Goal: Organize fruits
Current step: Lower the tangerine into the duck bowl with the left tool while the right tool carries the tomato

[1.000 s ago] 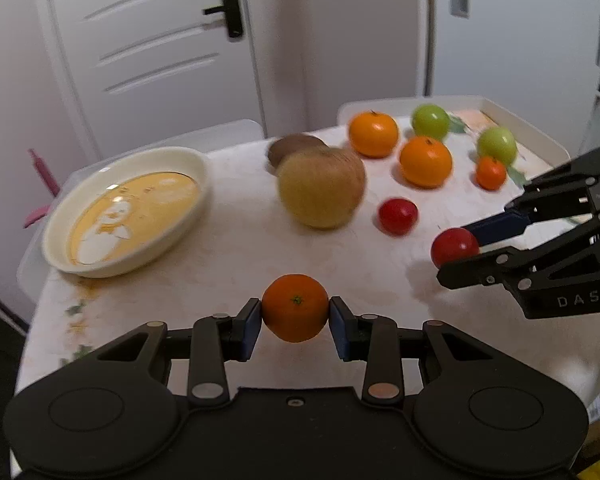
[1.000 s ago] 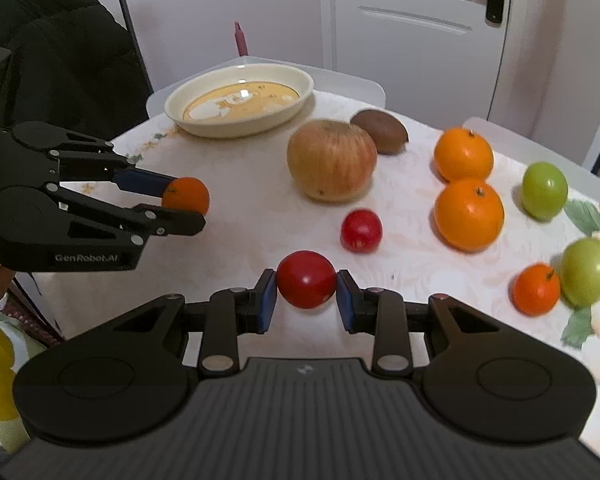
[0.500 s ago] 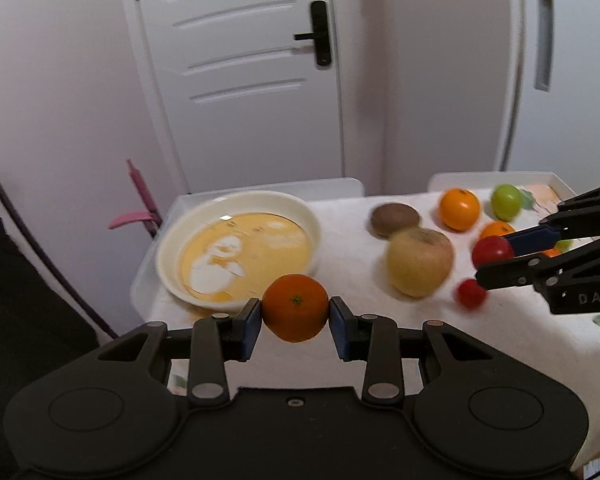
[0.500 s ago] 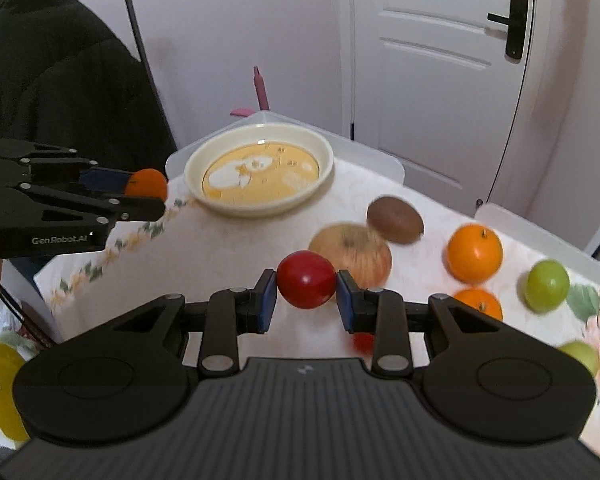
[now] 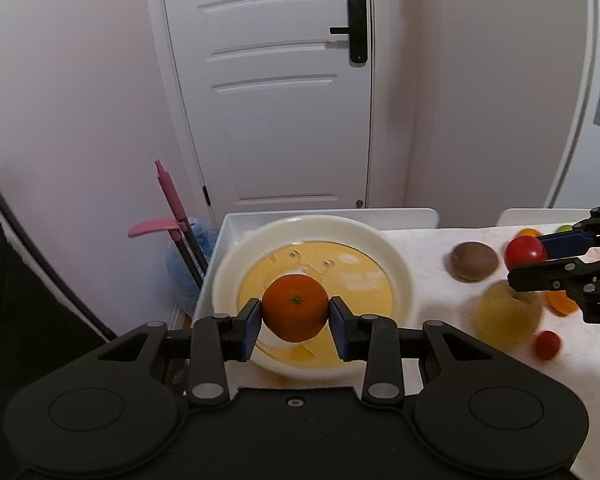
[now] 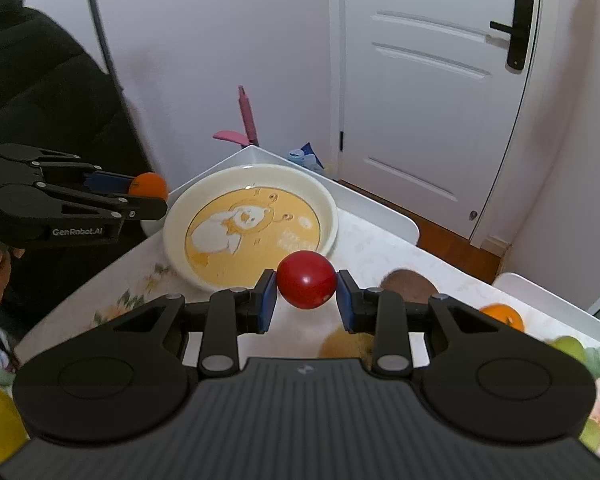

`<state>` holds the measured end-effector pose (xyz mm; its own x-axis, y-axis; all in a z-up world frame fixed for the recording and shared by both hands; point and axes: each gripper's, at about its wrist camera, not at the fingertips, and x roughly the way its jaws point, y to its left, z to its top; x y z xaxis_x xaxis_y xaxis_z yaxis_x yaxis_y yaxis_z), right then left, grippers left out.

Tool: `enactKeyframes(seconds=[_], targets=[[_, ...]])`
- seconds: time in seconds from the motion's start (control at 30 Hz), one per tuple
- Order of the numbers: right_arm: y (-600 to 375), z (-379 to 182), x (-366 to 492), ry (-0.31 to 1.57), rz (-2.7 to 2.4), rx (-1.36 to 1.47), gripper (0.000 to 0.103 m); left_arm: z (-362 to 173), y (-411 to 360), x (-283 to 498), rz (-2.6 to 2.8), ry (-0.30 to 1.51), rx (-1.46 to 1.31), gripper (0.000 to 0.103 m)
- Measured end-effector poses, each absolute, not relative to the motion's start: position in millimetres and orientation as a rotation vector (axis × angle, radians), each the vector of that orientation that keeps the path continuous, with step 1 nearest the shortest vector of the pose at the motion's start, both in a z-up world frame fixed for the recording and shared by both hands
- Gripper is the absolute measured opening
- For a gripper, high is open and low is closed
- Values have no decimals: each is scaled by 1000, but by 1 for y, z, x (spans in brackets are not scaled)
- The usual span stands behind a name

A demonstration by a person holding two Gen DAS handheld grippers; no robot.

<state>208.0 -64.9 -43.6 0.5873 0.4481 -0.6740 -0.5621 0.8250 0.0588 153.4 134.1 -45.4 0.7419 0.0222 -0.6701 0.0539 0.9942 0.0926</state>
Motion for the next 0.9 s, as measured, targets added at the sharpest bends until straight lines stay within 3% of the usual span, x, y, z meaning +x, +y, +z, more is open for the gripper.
enactKeyframes(seconds=[0.9], targets=[[-16, -79, 294, 825, 419, -41, 47, -115, 156, 281, -144, 825, 172, 41]])
